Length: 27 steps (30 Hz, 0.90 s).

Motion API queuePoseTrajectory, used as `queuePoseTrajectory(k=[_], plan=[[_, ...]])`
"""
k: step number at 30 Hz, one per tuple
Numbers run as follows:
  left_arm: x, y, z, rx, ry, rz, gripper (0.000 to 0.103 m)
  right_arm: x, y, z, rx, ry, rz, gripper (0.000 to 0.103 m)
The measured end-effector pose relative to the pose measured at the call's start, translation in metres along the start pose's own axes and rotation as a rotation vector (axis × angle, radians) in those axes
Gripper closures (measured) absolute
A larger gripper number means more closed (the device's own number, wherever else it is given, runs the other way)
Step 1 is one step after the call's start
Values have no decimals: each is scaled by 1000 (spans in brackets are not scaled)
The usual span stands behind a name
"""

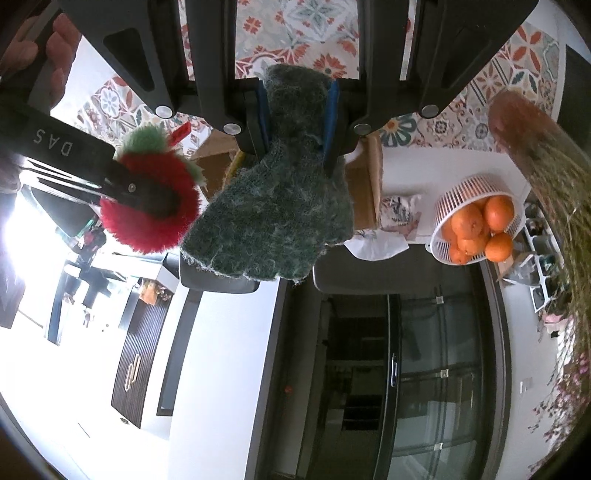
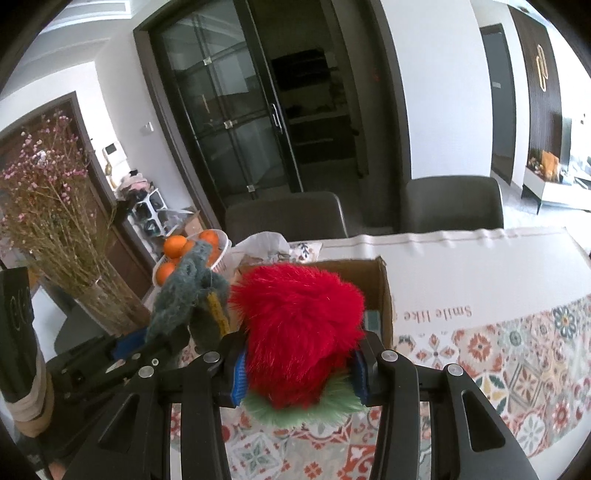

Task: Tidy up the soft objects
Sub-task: 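Carry the glove and pompom with both tools over the box, then open both tools to drop the glove and pompom into the box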

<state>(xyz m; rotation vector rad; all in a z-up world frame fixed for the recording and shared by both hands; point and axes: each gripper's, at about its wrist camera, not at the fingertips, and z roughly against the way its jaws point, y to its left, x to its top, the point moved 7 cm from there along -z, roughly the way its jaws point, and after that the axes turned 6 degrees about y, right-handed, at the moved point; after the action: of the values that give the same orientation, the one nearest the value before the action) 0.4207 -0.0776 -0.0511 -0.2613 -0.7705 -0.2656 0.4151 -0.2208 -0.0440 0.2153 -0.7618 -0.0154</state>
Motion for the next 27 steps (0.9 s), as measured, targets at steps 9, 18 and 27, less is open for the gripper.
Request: queuePoseTrajectory(k=[9,18,27], plan=[[24,7,-33,45,30,-76,79,29,-3,-33,-2,35,39,59],[32,11,-88,40,152,-142,78,33,-18,-98,38,182,30,59],[12,12,-146,49,324,-231,78,15,-33,-155,47,332,9,59]])
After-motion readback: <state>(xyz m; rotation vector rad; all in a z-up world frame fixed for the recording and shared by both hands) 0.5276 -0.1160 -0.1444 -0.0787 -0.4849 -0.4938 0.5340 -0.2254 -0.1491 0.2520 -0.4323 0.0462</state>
